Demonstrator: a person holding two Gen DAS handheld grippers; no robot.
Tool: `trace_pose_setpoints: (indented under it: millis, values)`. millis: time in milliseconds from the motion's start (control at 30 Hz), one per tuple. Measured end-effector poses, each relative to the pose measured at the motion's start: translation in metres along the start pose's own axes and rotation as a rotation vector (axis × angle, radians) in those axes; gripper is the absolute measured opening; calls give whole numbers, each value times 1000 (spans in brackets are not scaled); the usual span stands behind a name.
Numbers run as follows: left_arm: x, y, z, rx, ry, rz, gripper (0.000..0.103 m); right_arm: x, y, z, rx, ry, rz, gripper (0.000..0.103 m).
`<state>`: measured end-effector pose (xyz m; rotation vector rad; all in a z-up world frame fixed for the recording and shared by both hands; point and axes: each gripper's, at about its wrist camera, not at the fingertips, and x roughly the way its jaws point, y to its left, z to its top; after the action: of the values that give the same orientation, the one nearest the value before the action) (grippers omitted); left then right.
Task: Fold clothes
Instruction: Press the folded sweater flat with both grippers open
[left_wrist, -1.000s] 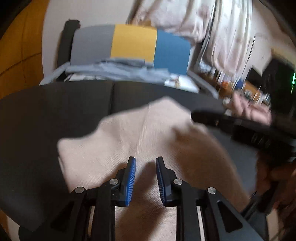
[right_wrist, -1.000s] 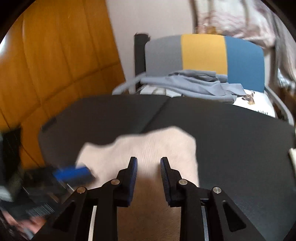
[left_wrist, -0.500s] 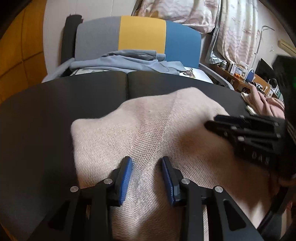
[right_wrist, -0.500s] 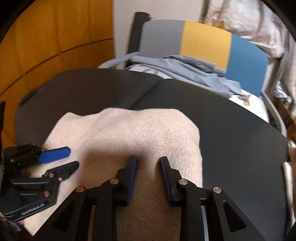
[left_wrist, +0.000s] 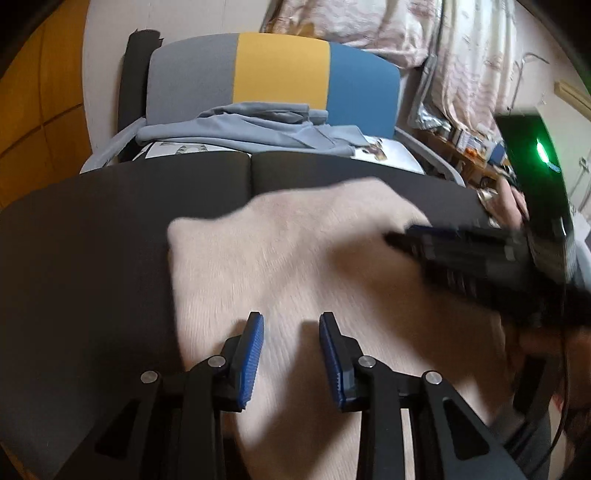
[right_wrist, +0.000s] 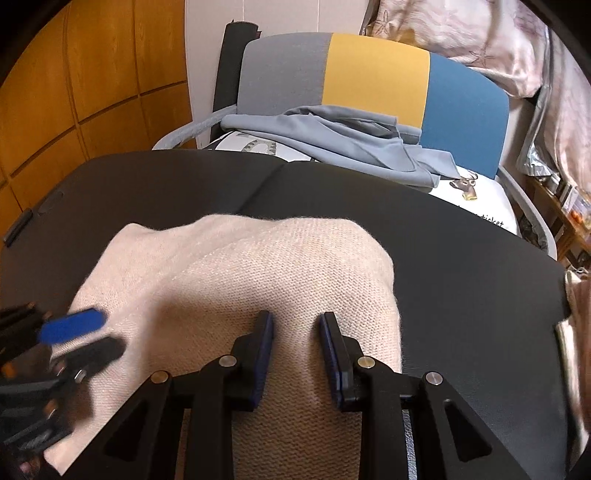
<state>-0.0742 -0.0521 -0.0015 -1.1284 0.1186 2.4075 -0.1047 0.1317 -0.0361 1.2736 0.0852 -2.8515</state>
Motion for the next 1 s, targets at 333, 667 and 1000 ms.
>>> trace_pose_setpoints:
  millis: [333,667,1000]
  values:
    - [-23,-3,-57,78,6,81,31,-50,38,-37,-93,21,6,44]
    - [-30,4,-74,1,10,65,31,-52,58,-51,-102,63,-90,48]
    - [-31,2,-77,-16,5,64,32,-60,53,-52,-82,47,-51,49]
